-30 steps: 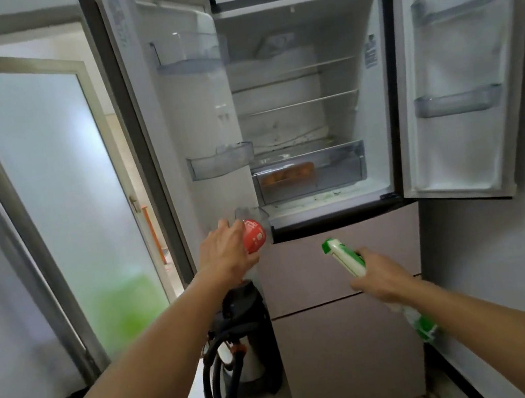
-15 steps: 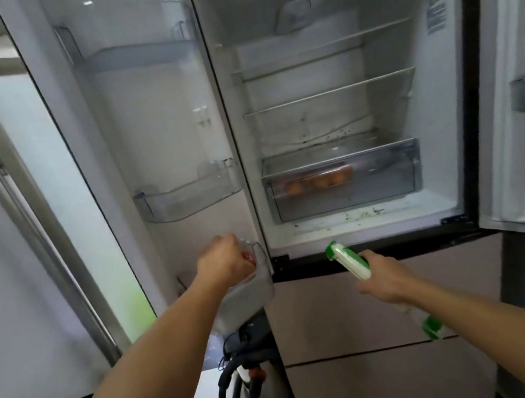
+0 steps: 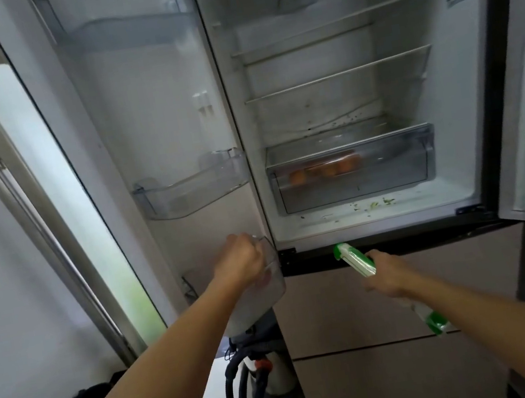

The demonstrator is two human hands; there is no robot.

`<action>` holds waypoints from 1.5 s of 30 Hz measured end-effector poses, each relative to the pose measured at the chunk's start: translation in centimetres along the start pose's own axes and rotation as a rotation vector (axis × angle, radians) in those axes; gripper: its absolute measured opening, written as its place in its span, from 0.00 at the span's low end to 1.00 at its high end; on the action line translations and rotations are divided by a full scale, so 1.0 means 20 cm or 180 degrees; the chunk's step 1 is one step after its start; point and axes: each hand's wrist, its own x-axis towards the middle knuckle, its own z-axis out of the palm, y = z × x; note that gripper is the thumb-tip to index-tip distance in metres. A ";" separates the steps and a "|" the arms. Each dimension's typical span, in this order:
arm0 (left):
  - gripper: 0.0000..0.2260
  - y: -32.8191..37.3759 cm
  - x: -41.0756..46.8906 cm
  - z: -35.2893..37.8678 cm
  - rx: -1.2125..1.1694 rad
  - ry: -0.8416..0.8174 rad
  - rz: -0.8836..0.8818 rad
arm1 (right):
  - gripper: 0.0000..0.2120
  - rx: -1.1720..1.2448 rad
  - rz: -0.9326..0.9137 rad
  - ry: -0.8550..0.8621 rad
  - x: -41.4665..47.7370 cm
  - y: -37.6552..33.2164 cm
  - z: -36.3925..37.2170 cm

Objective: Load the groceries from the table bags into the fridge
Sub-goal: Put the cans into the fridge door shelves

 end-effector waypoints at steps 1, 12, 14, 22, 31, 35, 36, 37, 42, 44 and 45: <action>0.13 -0.02 -0.03 0.00 -0.0187 0.0126 0.0034 | 0.32 0.0045 0.0022 0.0017 -0.01 -0.01 0.01; 0.10 -0.06 -0.29 -0.02 0.0207 0.0279 0.0339 | 0.32 0.0269 -0.0031 0.0072 -0.05 -0.11 -0.03; 0.10 -0.02 -0.27 -0.03 0.0255 0.0239 0.0337 | 0.30 0.0318 -0.0100 0.0072 -0.02 -0.13 -0.08; 0.10 0.38 0.09 0.03 0.0497 0.0867 0.0700 | 0.27 0.0205 -0.0551 0.0227 0.30 -0.07 -0.44; 0.08 0.82 0.63 0.27 0.0471 0.1024 0.0482 | 0.30 0.0651 -0.0752 0.0379 0.91 0.09 -1.09; 0.10 0.84 0.82 0.33 0.0664 0.1047 0.0195 | 0.26 0.0768 -0.0728 0.0328 1.17 0.05 -1.22; 0.11 0.82 0.87 0.35 0.0723 0.1040 0.0153 | 0.25 0.0799 -0.0736 0.0275 1.23 0.03 -1.24; 0.11 0.81 0.92 0.36 0.0776 0.1049 0.0117 | 0.24 0.0847 -0.0749 0.0219 1.28 0.01 -1.24; 0.12 0.74 1.21 0.40 0.0938 0.1206 -0.0069 | 0.27 0.0913 -0.0842 0.0088 1.58 -0.10 -1.20; 0.12 0.71 1.33 0.42 0.0912 0.1344 -0.0084 | 0.34 0.0798 -0.0938 0.0056 1.71 -0.16 -1.17; 0.12 0.68 1.39 0.43 0.0896 0.1415 -0.0066 | 0.35 0.0723 -0.0965 0.0034 1.77 -0.20 -1.16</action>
